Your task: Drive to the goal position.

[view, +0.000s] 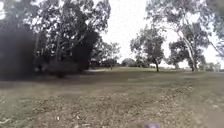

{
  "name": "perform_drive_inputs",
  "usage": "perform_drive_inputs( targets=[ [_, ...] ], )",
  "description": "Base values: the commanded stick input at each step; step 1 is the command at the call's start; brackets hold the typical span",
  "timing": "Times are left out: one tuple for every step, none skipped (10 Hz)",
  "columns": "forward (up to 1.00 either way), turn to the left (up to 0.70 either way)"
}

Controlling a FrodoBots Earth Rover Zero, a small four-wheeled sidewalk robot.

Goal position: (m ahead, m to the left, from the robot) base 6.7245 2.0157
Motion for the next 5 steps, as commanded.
perform_drive_inputs(
  targets=[
    [0.70,0.00],
    [0.70,0.00],
    [0.70,0.00],
    [0.70,0.00],
    [0.70,0.00]
  ],
)
